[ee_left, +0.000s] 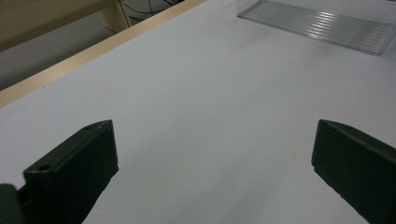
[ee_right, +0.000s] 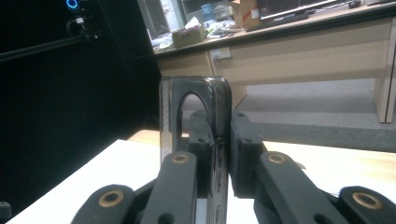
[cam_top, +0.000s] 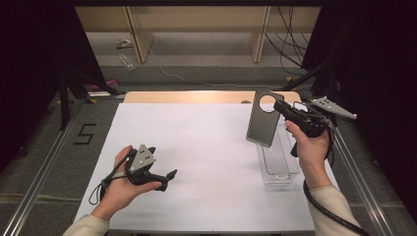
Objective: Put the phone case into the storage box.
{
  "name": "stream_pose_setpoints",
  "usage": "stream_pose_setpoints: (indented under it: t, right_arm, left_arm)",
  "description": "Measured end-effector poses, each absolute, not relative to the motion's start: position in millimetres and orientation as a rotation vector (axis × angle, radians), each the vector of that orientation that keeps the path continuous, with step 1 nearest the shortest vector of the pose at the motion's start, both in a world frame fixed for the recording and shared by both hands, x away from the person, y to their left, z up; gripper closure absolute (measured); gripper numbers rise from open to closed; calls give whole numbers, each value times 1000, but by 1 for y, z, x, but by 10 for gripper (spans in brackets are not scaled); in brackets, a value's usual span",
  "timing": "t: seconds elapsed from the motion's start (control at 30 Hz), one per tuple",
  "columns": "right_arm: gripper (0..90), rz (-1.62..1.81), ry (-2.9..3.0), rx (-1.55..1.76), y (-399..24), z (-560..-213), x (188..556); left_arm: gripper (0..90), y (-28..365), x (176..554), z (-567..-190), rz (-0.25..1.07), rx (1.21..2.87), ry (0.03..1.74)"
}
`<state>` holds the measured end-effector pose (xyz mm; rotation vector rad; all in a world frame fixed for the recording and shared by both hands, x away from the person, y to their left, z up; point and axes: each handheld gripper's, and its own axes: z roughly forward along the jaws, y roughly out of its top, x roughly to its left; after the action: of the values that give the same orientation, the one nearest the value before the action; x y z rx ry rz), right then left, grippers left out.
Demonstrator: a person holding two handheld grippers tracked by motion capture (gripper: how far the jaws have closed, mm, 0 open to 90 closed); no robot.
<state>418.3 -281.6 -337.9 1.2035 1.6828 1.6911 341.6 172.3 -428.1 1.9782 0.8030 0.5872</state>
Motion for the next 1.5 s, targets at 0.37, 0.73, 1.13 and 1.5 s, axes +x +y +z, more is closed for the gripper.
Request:
stream_pose_setpoints:
  t: [0.37, 0.73, 1.13, 1.5]
  right_arm:
    - [820, 1682, 1672, 1205, -285, -337, 418]
    - [820, 1676, 1658, 1212, -288, -336, 419]
    - [819, 1653, 1640, 1210, -293, -334, 419]
    - [820, 1636, 1620, 1218, -298, -332, 421]
  left_arm:
    - [1, 172, 341, -428, 588, 1977, 802]
    - [2, 172, 341, -428, 586, 1979, 801]
    - [4, 172, 341, -428, 585, 1979, 800]
    - [8, 172, 341, -428, 585, 1981, 798]
